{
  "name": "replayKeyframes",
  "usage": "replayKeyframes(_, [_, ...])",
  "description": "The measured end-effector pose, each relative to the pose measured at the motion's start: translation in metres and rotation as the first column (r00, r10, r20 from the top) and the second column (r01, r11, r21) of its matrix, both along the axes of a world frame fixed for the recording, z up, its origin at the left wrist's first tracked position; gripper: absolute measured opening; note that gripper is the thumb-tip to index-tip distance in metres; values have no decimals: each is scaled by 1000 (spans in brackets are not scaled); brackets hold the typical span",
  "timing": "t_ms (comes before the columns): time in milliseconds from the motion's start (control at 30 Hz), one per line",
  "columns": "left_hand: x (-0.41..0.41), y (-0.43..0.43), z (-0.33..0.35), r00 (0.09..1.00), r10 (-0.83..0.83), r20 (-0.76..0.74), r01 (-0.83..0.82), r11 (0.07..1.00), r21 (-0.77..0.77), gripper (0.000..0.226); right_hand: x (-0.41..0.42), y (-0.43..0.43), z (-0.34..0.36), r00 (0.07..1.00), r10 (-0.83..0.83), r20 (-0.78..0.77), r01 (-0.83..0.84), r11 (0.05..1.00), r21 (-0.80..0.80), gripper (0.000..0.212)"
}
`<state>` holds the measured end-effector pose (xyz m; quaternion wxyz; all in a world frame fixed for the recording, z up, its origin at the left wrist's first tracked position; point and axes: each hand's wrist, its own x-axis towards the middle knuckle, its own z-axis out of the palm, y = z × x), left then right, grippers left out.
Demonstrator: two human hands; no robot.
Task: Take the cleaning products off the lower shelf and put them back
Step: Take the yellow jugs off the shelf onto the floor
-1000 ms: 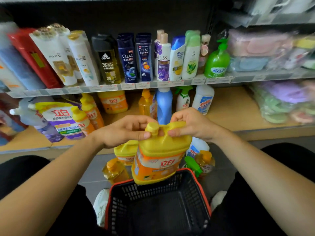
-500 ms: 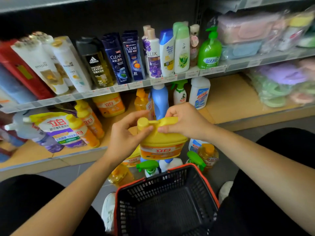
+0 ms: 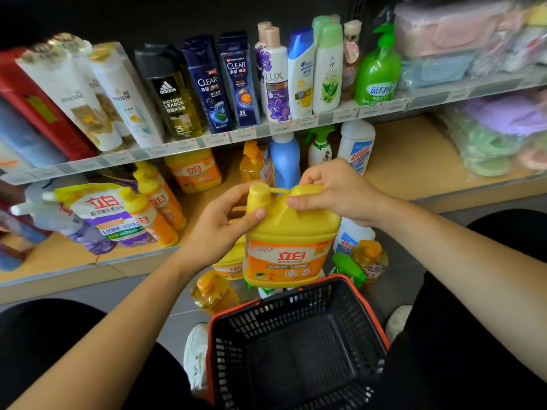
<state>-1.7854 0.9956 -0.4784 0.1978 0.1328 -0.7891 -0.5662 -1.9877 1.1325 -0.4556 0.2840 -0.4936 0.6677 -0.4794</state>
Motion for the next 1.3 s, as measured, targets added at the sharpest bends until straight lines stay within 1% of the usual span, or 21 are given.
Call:
replayKeyframes(67, [4,-5,-3,1000,13,20,-14,999,50,42,-4,0,2,995,-27,97,31,999,-38,43])
replayKeyframes(167, [9,-11,-9,994,98,41,-101,992,79,49,-9,1,8,977,-78,197,95,992,-79,37])
replayKeyframes(267, [11,-18,-22,983,161,85,-173,972,158,49,-15,2,11,953,-117,280,156,980,-120,32])
replayKeyframes(300, [11,-21,-26,978,178,105,-195,963,185,53,-17,2,11,942,-127,310,175,976,-133,31])
replayKeyframes(400, [8,-29,-36,958,236,166,-275,920,281,76,-21,2,11,921,-145,363,216,962,-165,24])
replayKeyframes(433, [6,-31,-38,959,217,181,-267,905,330,77,-22,1,11,910,-157,384,239,955,-175,22])
replayKeyframes(467, [5,-33,-39,966,180,187,-240,894,377,73,-23,1,10,897,-177,405,270,945,-184,22])
replayKeyframes(533, [2,-35,-42,979,130,159,-189,871,453,65,-24,0,8,867,-206,455,321,927,-192,21])
replayKeyframes(600, [-1,-37,-43,982,157,107,-190,833,519,64,-25,0,6,830,-204,519,349,916,-199,24])
replayKeyframes(667, [-4,-37,-42,983,161,86,-181,803,568,62,-26,0,4,784,-174,596,354,914,-198,26])
replayKeyframes(733, [-7,-35,-41,986,134,96,-165,772,614,69,-27,-1,3,743,-126,658,334,921,-200,28])
replayKeyframes(800, [-9,-32,-41,987,143,75,-157,728,667,84,-28,-4,3,720,-92,688,314,927,-204,27])
replayKeyframes(833, [-11,-31,-39,986,158,48,-146,704,696,82,-28,-5,2,714,-84,695,309,929,-204,26])
replayKeyframes(900, [-13,-30,-39,982,191,4,-132,663,737,64,-31,-8,0,709,-93,700,314,929,-195,23])
replayKeyframes(967, [-13,-30,-42,976,219,7,-152,652,743,57,-33,-11,-7,728,-137,672,335,926,-174,22])
replayKeyframes(1067, [-13,-29,-42,963,270,-25,-171,676,716,57,-34,-16,-19,798,-262,542,389,912,-132,16])
replayKeyframes(1133, [-12,-29,-37,935,349,-67,-212,701,681,57,-34,-18,-27,815,-310,489,409,906,-107,13])
replayKeyframes(1200, [-11,-31,-29,895,436,-97,-285,723,630,62,-34,-19,-33,818,-335,467,403,914,-50,12])
replayKeyframes(1233, [-10,-32,-25,873,477,-102,-337,741,580,67,-33,-19,-36,828,-350,438,395,919,-12,13])
replayKeyframes(1267, [-9,-33,-21,847,521,-106,-411,768,492,71,-32,-19,-38,831,-373,413,399,917,25,15])
replayKeyframes(1300, [-8,-35,-17,816,566,-117,-501,794,345,72,-30,-19,-39,820,-409,400,425,904,52,23])
